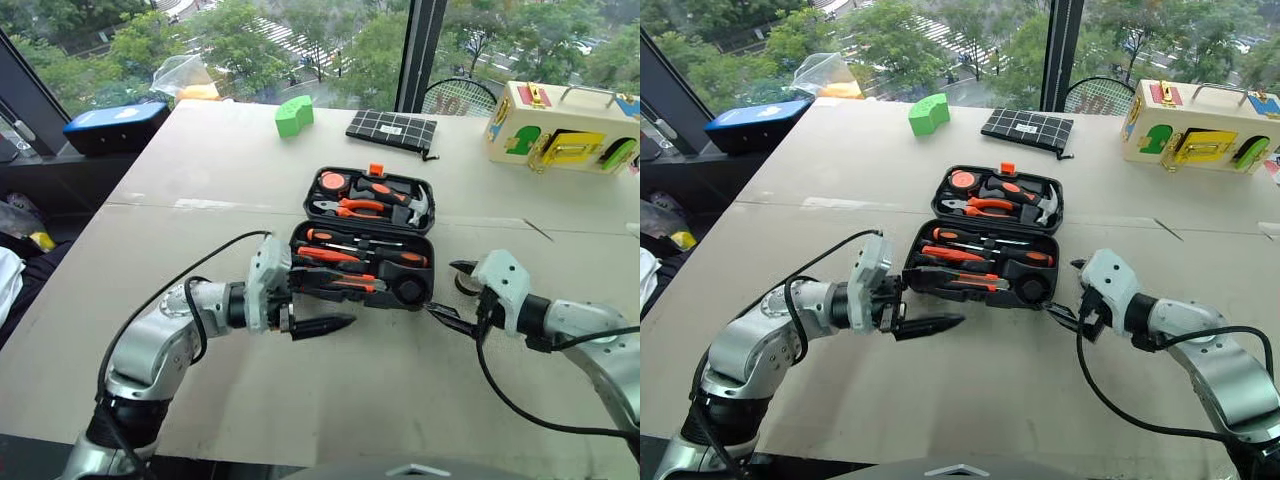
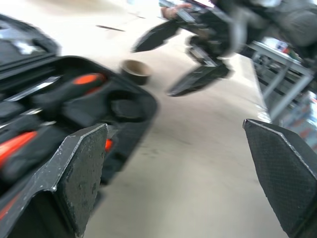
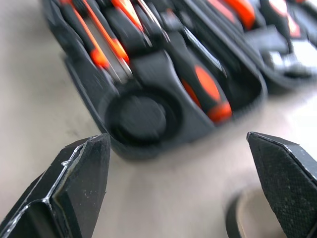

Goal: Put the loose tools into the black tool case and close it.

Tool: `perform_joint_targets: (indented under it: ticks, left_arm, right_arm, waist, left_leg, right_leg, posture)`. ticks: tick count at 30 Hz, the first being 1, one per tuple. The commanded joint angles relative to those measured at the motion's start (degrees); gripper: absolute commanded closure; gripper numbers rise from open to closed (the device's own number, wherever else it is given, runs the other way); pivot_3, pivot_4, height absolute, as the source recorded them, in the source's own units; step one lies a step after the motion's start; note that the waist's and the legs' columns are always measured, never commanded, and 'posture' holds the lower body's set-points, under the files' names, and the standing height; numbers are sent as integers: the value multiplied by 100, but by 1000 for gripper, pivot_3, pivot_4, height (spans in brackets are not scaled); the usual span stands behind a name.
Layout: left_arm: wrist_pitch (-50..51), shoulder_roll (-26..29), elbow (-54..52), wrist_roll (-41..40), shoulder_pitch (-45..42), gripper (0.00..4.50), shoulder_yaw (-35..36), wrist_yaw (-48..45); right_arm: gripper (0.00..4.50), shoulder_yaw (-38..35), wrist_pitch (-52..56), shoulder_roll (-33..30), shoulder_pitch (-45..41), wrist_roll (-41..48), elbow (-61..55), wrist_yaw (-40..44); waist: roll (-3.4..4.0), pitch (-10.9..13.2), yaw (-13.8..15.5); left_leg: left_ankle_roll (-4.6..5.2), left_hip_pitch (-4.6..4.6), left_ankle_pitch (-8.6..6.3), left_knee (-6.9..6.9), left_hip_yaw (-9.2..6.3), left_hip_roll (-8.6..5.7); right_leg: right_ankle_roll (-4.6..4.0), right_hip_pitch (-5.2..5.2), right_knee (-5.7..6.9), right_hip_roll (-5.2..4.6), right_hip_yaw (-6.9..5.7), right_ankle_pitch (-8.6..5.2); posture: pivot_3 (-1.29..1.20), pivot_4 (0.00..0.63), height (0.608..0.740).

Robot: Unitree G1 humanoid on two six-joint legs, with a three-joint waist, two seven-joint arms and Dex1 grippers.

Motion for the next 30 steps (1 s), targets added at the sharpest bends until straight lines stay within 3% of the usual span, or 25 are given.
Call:
perform_joint_targets:
  ticks: [1, 7, 17, 21, 24, 30]
  left_arm:
    - [-82, 136, -436, -208, 103, 43, 57, -98]
    - [30, 524, -1015, -538, 436, 43, 282, -137]
    - [239, 681, -1779, -979, 950, 0, 547, 456]
    - [-236, 437, -1835, -729, 1331, 0, 729, 709]
    - [-446, 552, -1615, -923, 1555, 0, 1101, 336]
    - [-453, 756, -550, -853, 1168, 0, 1203, -60]
  right_arm:
    - [0, -81, 441, -66, -167, 69, -29, -102]
    - [0, 160, 1331, -9, -765, -34, 729, -322]
    - [4321, 381, 1695, -217, -1167, -95, 1059, -230]
    - [4465, 125, 1912, -239, -1386, 613, 273, 256]
    - [4465, 366, 2406, -110, -1919, 1202, -325, 462]
    - [4465, 1490, 2475, -118, -2612, 819, 120, 367]
  waist:
    - [1, 1, 0]
    - [4, 4, -7]
    - [8, 7, -2]
    - [15, 12, 3]
    - [22, 18, -69]
    - [11, 17, -40]
  left_leg:
    - [0, 0, 0, 0, 0, 2]
    - [0, -2, 0, -14, 3, 3]
    - [1, -7, 0, -35, 5, -3]
    - [1, -8, 0, -34, 6, -5]
    - [1, -9, 0, -39, 9, -2]
    - [0, 11, 0, -65, -3, -1]
  right_leg:
    - [-1, -1, -3, -1, 0, -1]
    - [-2, 0, -25, -7, 0, -1]
    - [-2, 0, -54, -8, 0, 0]
    - [-2, 0, -55, -10, 2, 0]
    - [-2, -1, -55, 0, 7, 1]
    - [-14, 0, -57, 4, -14, -3]
  posture:
    - [0, 150, 740]
    - [0, 150, 740]
    - [0, 150, 740]
    - [0, 150, 740]
    - [0, 150, 740]
    - [0, 150, 740]
